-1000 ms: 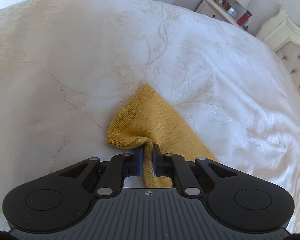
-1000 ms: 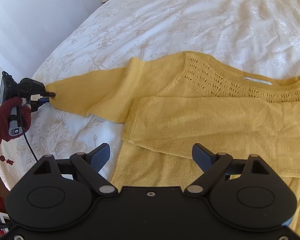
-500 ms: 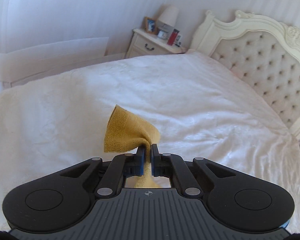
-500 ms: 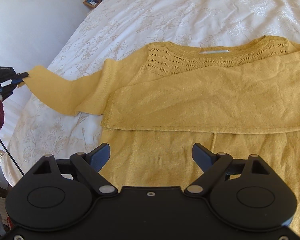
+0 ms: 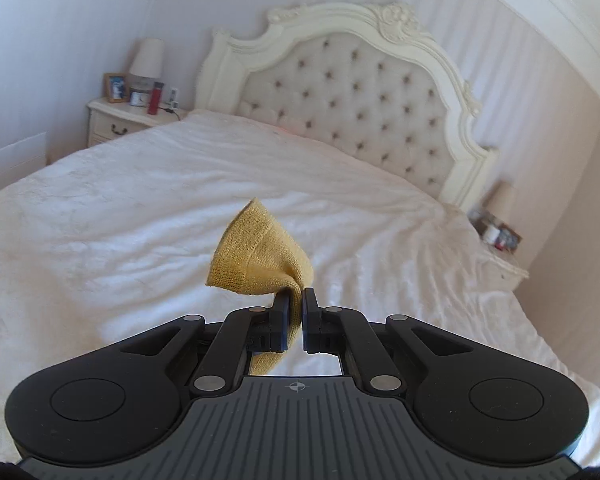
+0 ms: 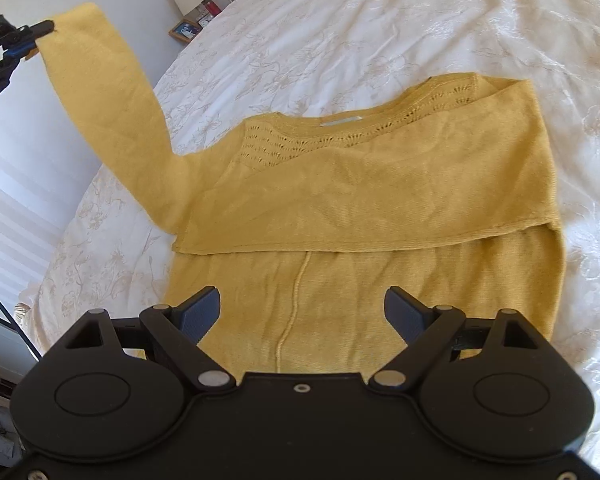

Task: Fold small clothes
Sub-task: 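Grasp the sleeve cuff with the left gripper and lift it, then lay the held sleeve across the sweater body and open the left gripper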

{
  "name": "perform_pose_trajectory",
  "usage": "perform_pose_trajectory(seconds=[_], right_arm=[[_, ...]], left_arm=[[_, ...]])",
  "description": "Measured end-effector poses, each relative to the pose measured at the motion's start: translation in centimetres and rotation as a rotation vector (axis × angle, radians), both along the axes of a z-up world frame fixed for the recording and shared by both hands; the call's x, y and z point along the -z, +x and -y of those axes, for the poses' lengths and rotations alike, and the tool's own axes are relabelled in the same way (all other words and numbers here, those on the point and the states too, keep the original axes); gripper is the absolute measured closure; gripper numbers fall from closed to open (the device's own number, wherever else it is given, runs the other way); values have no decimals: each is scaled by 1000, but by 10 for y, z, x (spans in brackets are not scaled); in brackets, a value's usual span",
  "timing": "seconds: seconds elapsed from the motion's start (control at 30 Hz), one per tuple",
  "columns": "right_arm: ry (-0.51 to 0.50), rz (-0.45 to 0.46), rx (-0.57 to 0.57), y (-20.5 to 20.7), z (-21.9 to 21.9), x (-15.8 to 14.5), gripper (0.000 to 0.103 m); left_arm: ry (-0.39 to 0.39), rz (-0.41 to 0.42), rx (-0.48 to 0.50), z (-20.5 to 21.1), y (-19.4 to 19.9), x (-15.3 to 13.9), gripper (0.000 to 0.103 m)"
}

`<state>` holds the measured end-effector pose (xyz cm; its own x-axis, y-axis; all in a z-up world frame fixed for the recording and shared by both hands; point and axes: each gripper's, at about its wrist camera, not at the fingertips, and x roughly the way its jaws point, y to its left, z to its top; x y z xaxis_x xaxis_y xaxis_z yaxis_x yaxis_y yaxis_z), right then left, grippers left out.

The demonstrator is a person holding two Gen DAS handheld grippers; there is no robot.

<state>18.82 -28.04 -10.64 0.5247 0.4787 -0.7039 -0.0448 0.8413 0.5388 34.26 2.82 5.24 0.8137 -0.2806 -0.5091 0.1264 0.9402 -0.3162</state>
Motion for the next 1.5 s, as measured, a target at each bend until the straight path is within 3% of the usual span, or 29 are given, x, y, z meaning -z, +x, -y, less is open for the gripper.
perform_pose_trajectory(seconds=[0.2,0.27,0.3,0.47,0.6,0.73,0.93,1.1,1.27,1.5], right_arm=[[-5,-5,47,-13,35,-1,13],[-10,-18,69,-19,46,0,13],[-10,-26,79,-20,50,1,13],[-6,-50,137,-27,62,3,13],[3,-47,184,-20,67,2,13],[-6,-28,210,-3,66,-2,13],[-33,-3,225,36,59,-7,13],[-44,-9,249,73,56,-2,13],[-29,-50,300,104,61,12,13],[-3,-108,343,129,70,35,13]], left_arm=[[66,-157,234,101,3,80,94],[95,-215,321,127,2,103,79],[109,-235,349,135,1,111,72],[154,-270,428,147,-19,130,69],[197,-311,383,120,-23,145,63],[247,-388,249,69,-11,162,63],[252,-509,62,-4,21,190,63],[281,-559,25,-29,36,211,63],[254,-656,-13,-51,43,240,63],[262,-660,17,-51,44,247,60]])
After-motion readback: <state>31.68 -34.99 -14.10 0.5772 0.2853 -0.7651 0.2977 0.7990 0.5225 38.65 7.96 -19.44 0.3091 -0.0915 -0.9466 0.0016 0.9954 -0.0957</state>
